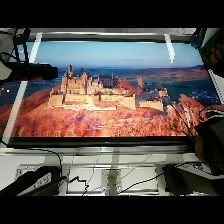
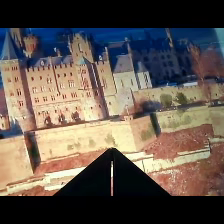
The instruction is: Fold the clothes and pants, and hang the long-sleeved shirts on hangers.
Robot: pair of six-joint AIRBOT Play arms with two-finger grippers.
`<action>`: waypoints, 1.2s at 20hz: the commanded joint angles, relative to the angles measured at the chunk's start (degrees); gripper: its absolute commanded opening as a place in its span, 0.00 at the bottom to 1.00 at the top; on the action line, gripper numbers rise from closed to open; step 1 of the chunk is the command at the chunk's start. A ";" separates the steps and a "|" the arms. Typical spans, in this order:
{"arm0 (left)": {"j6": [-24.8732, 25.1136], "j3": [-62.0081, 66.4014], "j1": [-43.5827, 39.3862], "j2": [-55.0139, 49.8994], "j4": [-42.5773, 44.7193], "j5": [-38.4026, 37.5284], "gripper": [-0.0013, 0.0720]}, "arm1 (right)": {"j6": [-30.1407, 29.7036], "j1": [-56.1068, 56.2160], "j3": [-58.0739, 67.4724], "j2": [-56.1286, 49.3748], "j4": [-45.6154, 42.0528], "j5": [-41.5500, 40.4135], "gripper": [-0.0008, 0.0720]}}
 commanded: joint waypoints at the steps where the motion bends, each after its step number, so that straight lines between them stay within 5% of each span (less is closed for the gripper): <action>1: 0.00 0.02 0.04 -0.04 0.02 0.00 0.03 | -1.14 25.57 0.50 1.64 -10.10 -0.48 0.02; 4: 0.00 0.02 0.04 -0.04 0.02 0.00 0.03 | -1.09 50.77 0.48 1.77 -24.04 -3.45 0.02; 10: 0.00 0.02 0.04 -0.04 0.02 0.02 0.03 | -0.87 79.43 0.20 -0.07 -32.54 -11.19 0.02; 24: 0.00 0.02 0.04 -0.04 0.02 0.00 0.03 | -0.94 82.42 0.20 -1.62 -36.50 -11.91 0.02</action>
